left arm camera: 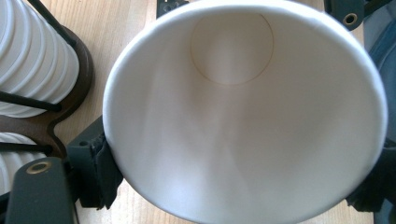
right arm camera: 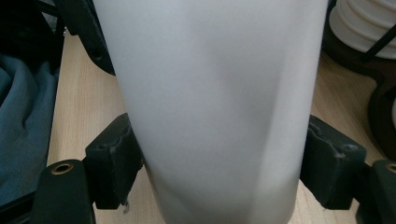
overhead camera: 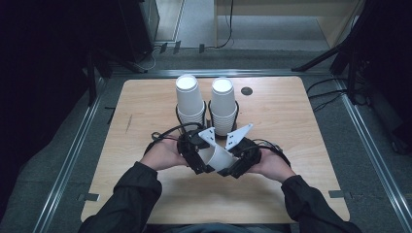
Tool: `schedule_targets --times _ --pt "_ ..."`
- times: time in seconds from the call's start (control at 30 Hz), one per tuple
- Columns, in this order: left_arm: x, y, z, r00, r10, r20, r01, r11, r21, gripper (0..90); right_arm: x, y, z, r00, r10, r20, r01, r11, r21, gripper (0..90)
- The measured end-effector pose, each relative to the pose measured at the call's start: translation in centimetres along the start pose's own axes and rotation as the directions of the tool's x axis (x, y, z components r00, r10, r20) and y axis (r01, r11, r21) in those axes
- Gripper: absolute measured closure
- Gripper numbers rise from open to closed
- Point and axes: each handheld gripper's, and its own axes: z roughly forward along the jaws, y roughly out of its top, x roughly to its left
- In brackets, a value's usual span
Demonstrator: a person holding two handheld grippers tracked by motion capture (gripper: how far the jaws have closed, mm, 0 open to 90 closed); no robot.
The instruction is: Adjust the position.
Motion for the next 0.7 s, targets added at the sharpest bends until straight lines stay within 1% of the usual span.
schedule_targets --times 0.03,0.07,0.1,0.17,0.2,0.23,0.27,0.3,0.4,0.47,0.5,0.53,0.57,0.6,0.63,0.7 --pt "0.0 -0.1 0.0 1.0000 0.001 -0.002 -0.001 1.0000 -0.004 10.9 0.0 0.0 0.0 1.0000 -0.003 0.005 0.003 1.000 -0.001 22.3" --pt "0.0 -0.2 0.0 0.9999 0.004 -0.009 -0.005 0.9998 -0.020 9.6 0.1 0.1 -0.2 0.9999 -0.006 0.013 0.006 1.000 -0.002 22.2" --pt "0.0 -0.2 0.0 0.9999 0.004 -0.009 -0.005 0.9998 -0.020 9.2 0.1 0.1 -0.2 0.9999 -0.006 0.013 0.006 1.000 -0.002 22.2" --pt "0.0 -0.3 -0.1 1.0000 -0.002 -0.006 0.002 0.9992 -0.040 8.3 0.1 0.1 -0.3 0.9998 -0.013 0.014 0.013 1.000 -0.011 22.0" --pt "0.1 -0.3 -0.2 1.0000 -0.008 -0.003 0.008 0.9986 -0.052 7.8 0.1 0.1 -0.3 0.9999 -0.011 0.013 0.011 1.000 -0.012 22.0" --pt "0.1 -0.3 -0.2 0.9999 -0.016 -0.001 0.016 0.9981 -0.060 5.7 0.1 0.1 -0.5 0.9998 -0.009 0.017 0.010 1.000 -0.015 22.0" --pt "0.2 -0.3 -0.2 0.9997 -0.024 0.003 0.024 0.9977 -0.064 1.7 0.1 0.1 -0.6 0.9998 -0.007 0.019 0.008 1.000 -0.014 22.0" --pt "0.2 -0.4 -0.2 0.9996 -0.028 -0.003 0.028 0.9971 -0.070 0.0 0.0 0.0 -0.7 0.9998 -0.005 0.021 0.005 1.000 -0.019 22.0" --pt "0.4 -0.6 -0.3 0.9991 -0.043 -0.002 0.043 0.9948 -0.093 0.0 -0.1 -0.1 -1.1 0.9996 0.001 0.029 0.000 1.000 -0.026 22.0" --pt "0.5 -0.8 -0.5 0.9978 -0.066 0.002 0.066 0.9913 -0.114 0.0 -0.2 -0.2 -1.4 0.9995 0.006 0.031 -0.005 0.999 -0.035 22.0" --pt "0.6 -0.9 -0.6 0.9976 -0.069 0.002 0.069 0.9908 -0.117 0.0 -0.2 -0.2 -1.6 0.9993 0.010 0.037 -0.009 0.999 -0.037 22.0" --pt "0.7 -1.0 -0.7 0.9971 -0.076 0.002 0.075 0.9889 -0.128 0.0 -0.3 -0.2 -1.6 0.9991 0.009 0.040 -0.007 0.999 -0.040 22.0" --pt "0.8 -1.1 -0.8 0.9961 -0.088 0.011 0.089 0.9855 -0.145 0.0 -0.3 -0.3 -1.8 0.9992 0.011 0.038 -0.009 0.999 -0.045 22.0" --pt "1.0 -1.4 -0.9 0.9944 -0.102 0.029 0.105 0.9803 -0.167 0.0 -0.4 -0.4 -2.1 0.9989 0.019 0.044 -0.016 0.998 -0.053 22.0" --pt "1.0 -1.5 -1.0 0.9925 -0.117 0.037 0.121 0.9755 -0.184 0.0 -0.4 -0.4 -2.1 0.9989 0.019 0.044 -0.016 0.998 -0.053 22.0" --pt "1.2 -1.8 -1.2 0.9908 -0.128 0.043 0.135 0.9689 -0.208 0.0 -0.4 -0.4 -2.4 0.9984 0.028 0.049 -0.025 0.998 -0.064 22.0"
